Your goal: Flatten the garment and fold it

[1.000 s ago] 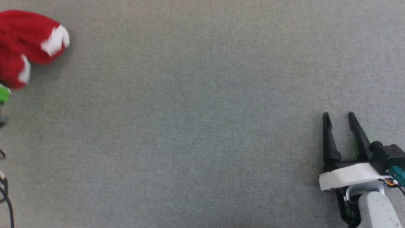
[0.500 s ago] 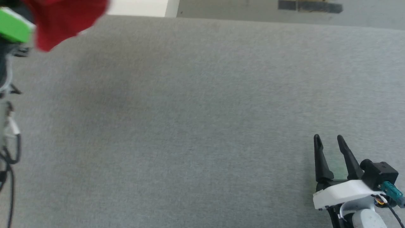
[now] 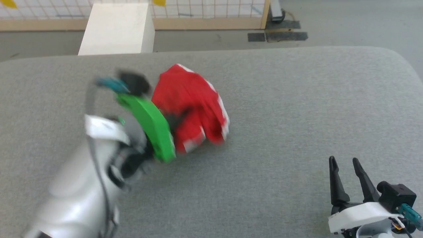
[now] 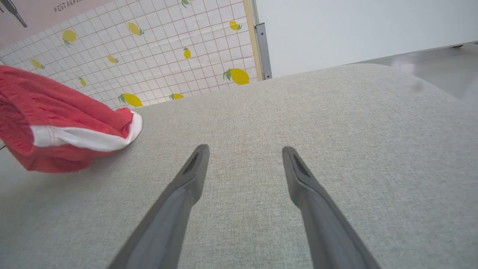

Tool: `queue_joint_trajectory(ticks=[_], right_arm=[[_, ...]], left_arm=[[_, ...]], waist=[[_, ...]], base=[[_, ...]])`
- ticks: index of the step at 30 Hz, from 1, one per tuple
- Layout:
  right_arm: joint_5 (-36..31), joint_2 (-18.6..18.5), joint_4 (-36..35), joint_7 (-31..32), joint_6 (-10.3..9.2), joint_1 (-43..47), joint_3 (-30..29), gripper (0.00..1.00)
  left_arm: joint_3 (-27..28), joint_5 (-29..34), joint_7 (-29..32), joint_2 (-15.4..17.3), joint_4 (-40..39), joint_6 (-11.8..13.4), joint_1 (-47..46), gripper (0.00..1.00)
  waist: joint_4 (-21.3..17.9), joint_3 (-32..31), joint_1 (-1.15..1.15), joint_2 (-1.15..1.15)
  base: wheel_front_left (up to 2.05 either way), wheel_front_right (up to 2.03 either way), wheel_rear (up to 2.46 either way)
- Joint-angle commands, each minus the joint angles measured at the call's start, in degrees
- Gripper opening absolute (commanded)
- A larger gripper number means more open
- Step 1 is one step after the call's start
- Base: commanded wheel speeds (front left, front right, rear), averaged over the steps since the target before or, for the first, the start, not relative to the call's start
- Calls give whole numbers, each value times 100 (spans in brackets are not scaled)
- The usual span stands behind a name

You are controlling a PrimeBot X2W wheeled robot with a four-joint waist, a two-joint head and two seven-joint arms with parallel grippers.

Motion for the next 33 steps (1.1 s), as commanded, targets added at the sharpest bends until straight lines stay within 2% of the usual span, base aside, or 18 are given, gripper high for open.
queue_joint_trajectory(ticks=[1,4,5,6,9,15,19,23,27,30,33], right_arm=[[57,0,9,6,-8,66,3,100],[76,0,21,6,-8,92,20,100],[83,0,25,6,-8,93,29,100],[91,0,30,6,-8,100,28,100],[101,0,39,6,-8,130,6,100],[133,0,89,6,-8,267,-62,100],[145,0,102,6,-8,329,-58,100],[153,0,117,6,-8,307,-29,100],[113,0,185,6,-8,284,51,100],[49,0,345,6,-8,314,118,100],[36,0,560,94,-8,290,137,100]], left_arm=[[-164,9,78,-70,88,33,184,0],[-594,4,419,-240,335,106,536,0],[-659,-49,516,-275,381,142,626,36],[-732,-71,610,-291,408,175,703,100],[-767,-191,757,-297,374,278,845,100],[-76,-758,408,-214,-220,462,1053,100],[827,-955,-478,-63,-607,651,1186,100],[1458,-221,-1976,247,-597,851,1476,100],[1530,835,-3318,536,-419,923,1954,100],[1621,1451,-3619,510,-293,1016,2287,100],[2010,2187,-3654,246,-458,1093,2632,100]], waist=[[-96,-95,0,57],[-103,-113,0,57],[-107,-122,0,57],[-97,-145,0,57],[-40,-204,0,57],[171,-460,0,57],[332,-612,0,57],[402,-701,0,57],[448,-770,0,57],[492,-819,0,57],[515,-839,0,57]], base=[[0,0,0],[0,0,0],[0,0,0],[0,0,0],[0,0,0],[0,0,0],[0,0,0],[0,0,0],[0,0,0],[0,0,0],[0,0,0]])
